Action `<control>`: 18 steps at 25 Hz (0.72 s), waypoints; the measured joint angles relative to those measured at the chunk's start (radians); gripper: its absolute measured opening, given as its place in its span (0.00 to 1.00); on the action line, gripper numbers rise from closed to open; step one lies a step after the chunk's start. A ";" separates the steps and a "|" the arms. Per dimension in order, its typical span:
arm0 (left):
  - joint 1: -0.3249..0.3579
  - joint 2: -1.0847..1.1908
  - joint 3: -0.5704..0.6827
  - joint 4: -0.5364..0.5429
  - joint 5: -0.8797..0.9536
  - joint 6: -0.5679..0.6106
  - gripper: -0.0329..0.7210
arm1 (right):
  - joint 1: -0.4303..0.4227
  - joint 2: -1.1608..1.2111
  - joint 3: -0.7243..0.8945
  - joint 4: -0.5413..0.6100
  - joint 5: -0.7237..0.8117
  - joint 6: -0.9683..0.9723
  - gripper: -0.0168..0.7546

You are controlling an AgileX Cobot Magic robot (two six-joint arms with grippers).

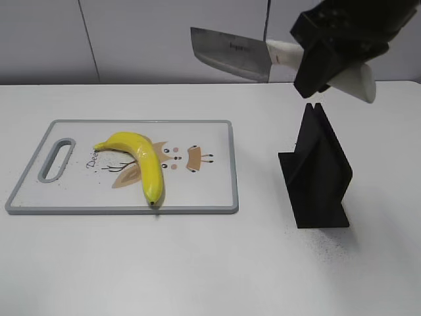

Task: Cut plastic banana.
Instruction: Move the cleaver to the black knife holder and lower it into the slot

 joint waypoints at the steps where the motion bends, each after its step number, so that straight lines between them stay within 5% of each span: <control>1: 0.000 -0.045 0.040 0.000 0.000 -0.005 0.81 | 0.000 -0.017 0.026 0.001 -0.007 0.004 0.23; 8: 0.000 -0.348 0.255 -0.002 0.004 -0.020 0.81 | 0.000 -0.121 0.189 0.022 -0.096 0.009 0.23; 18: 0.000 -0.677 0.284 -0.008 0.005 -0.024 0.81 | 0.000 -0.237 0.388 0.040 -0.195 0.017 0.23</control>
